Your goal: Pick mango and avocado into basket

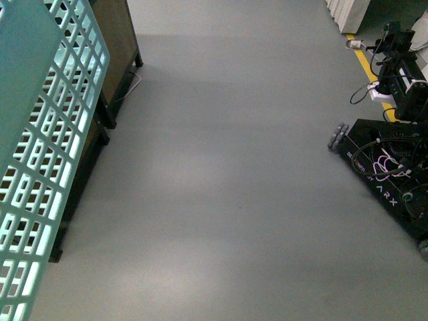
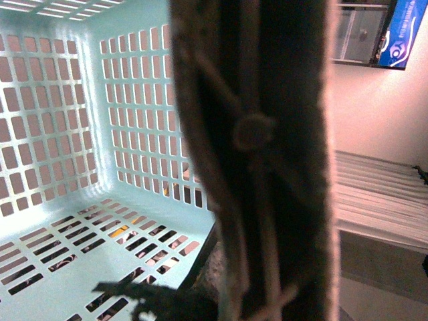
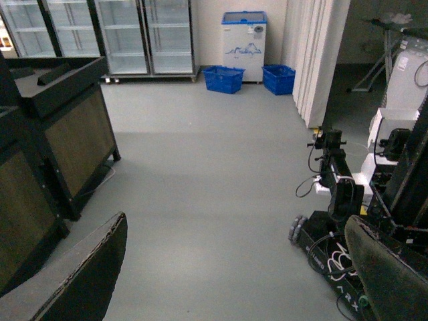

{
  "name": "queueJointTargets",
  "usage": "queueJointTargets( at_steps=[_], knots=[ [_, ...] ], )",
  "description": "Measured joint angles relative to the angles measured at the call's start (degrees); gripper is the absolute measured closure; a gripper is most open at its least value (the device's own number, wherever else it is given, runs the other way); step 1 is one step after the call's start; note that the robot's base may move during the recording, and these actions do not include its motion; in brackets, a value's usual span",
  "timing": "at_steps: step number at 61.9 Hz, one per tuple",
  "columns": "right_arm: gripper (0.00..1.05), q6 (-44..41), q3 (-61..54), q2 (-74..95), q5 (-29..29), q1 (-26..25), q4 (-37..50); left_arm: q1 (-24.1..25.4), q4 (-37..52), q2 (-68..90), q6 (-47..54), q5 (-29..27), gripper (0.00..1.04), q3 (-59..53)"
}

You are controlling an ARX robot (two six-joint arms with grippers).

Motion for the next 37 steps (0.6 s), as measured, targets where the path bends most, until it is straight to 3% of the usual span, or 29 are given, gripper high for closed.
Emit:
queueJointTargets(
  at_steps=[37],
  knots=[
    [0.09, 0.00, 0.00, 0.00, 0.20, 0.00, 0.00, -0.09, 0.00, -0.09, -0.52, 1.11, 1.01, 0.00]
  ],
)
